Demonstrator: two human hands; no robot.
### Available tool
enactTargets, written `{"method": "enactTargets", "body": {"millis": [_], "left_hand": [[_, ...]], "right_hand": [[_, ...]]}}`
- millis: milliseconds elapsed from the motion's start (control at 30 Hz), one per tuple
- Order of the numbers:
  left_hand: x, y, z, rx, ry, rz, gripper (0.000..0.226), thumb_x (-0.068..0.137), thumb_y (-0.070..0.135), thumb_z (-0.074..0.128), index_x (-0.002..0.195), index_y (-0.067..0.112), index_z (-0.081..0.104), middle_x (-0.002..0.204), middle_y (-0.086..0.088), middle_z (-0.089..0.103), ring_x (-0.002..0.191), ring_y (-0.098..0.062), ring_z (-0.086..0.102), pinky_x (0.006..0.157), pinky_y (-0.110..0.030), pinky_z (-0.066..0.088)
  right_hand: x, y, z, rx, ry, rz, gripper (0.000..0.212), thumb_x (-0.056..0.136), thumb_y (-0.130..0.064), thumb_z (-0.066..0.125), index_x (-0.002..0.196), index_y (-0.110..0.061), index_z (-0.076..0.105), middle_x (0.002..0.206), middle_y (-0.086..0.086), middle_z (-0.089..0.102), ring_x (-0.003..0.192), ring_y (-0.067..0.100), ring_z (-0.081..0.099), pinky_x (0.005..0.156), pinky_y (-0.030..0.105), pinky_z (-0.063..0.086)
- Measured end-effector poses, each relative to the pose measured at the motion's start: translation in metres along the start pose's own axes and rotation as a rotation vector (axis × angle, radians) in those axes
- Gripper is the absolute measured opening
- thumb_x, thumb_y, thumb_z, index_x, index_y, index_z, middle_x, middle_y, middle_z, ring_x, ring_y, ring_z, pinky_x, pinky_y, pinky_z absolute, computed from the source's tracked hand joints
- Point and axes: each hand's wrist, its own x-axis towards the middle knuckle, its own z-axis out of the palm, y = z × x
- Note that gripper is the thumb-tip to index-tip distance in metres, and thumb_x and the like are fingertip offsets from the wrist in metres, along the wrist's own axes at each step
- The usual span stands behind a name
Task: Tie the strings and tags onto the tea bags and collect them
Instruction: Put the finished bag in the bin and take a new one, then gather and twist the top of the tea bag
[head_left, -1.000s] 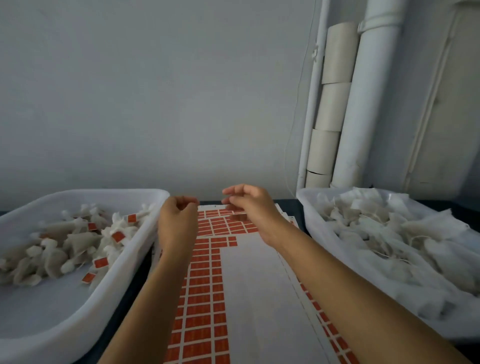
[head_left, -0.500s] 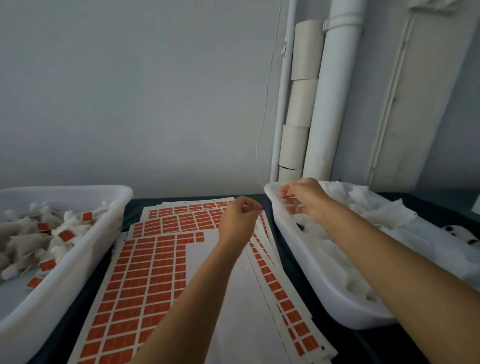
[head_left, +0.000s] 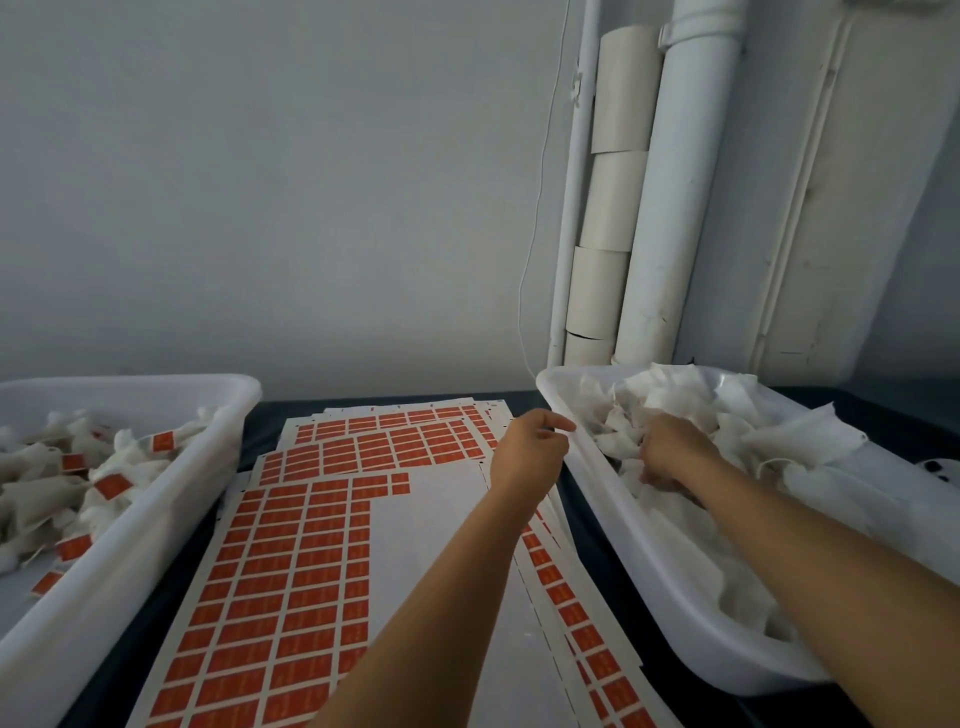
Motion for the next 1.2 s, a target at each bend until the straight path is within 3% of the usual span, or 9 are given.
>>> {"method": "enactTargets", "body": {"millis": [233,333,500,700,767,867,933,1033,1200], "left_hand": [[0.004,-0.001,-0.001,-0.025,0.01,0.028,0.024,0.093,0.008,0.05,0.107,0.022,0.062,0.117,0.0,0.061,0.072,-0.006,0.055,0.063,-0.017,0.049],[0.004,0.0,0.0,-0.052,0.014,0.045,0.023,0.093,0.009,0.051,0.106,0.024,0.062,0.109,0.004,0.061,0.069,-0.005,0.055,0.061,-0.015,0.048],[0.002,0.002,-0.004,-0.116,0.014,0.059,0.027,0.092,0.007,0.051,0.112,0.024,0.059,0.106,0.005,0.06,0.071,-0.004,0.055,0.059,-0.016,0.048],[0.001,0.016,-0.019,-0.194,0.115,0.16,0.053,0.087,0.029,0.065,0.135,0.024,0.043,0.124,0.005,0.054,0.112,-0.019,0.053,0.081,-0.026,0.05],[-0.003,0.022,-0.028,-0.156,0.144,0.216,0.065,0.082,0.035,0.069,0.138,0.026,0.038,0.135,0.004,0.045,0.12,-0.018,0.047,0.092,-0.035,0.049],[-0.014,0.028,-0.045,-0.24,0.086,0.319,0.058,0.08,0.033,0.071,0.13,0.022,0.043,0.117,0.008,0.054,0.104,-0.013,0.057,0.065,-0.015,0.053],[-0.02,0.025,-0.061,-0.3,0.053,0.311,0.038,0.081,0.031,0.069,0.113,0.02,0.052,0.101,0.005,0.062,0.09,-0.013,0.062,0.057,-0.013,0.052],[-0.029,0.008,-0.086,-0.313,0.031,0.256,0.034,0.077,0.033,0.068,0.102,0.012,0.059,0.097,-0.006,0.067,0.088,-0.019,0.067,0.065,-0.025,0.057],[-0.04,-0.04,-0.116,-0.152,0.145,0.141,0.02,0.084,0.029,0.065,0.095,0.013,0.058,0.088,-0.001,0.063,0.077,-0.014,0.063,0.049,-0.016,0.049]], "right_hand": [[-0.002,0.002,-0.015,0.17,0.147,0.001,0.005,0.082,-0.021,0.069,0.083,-0.016,0.067,0.092,0.002,0.066,0.083,0.022,0.055,0.069,0.027,0.039],[-0.003,0.001,-0.021,0.289,0.186,-0.031,0.019,0.082,-0.021,0.07,0.066,-0.024,0.061,0.091,0.002,0.066,0.084,0.023,0.057,0.072,0.028,0.041],[-0.007,-0.015,-0.037,0.516,0.407,-0.124,0.014,0.087,-0.019,0.062,0.076,-0.01,0.061,0.089,0.006,0.065,0.081,0.025,0.056,0.071,0.031,0.042],[-0.032,-0.063,-0.08,0.743,0.599,-0.441,0.009,0.084,-0.017,0.066,0.081,-0.009,0.067,0.075,-0.002,0.061,0.071,0.017,0.055,0.066,0.027,0.042],[-0.044,-0.08,-0.089,0.823,0.559,-0.511,0.009,0.082,-0.016,0.069,0.084,-0.007,0.069,0.076,0.0,0.063,0.068,0.012,0.055,0.067,0.023,0.043],[-0.064,-0.104,-0.091,0.904,0.39,-0.587,0.004,0.079,-0.012,0.072,0.08,-0.01,0.069,0.07,-0.006,0.062,0.063,0.003,0.055,0.064,0.011,0.044],[-0.076,-0.117,-0.085,0.957,0.229,-0.611,0.006,0.079,-0.011,0.072,0.079,-0.013,0.067,0.073,-0.006,0.063,0.069,0.008,0.06,0.07,0.018,0.049],[-0.089,-0.134,-0.062,1.048,0.11,-0.555,0.007,0.081,-0.011,0.07,0.077,-0.014,0.065,0.08,0.004,0.067,0.074,0.018,0.063,0.069,0.03,0.051],[-0.099,-0.153,0.0,1.176,-0.073,-0.383,0.006,0.087,-0.009,0.063,0.09,-0.006,0.068,0.07,0.0,0.062,0.055,0.009,0.058,0.05,0.015,0.05]]}}
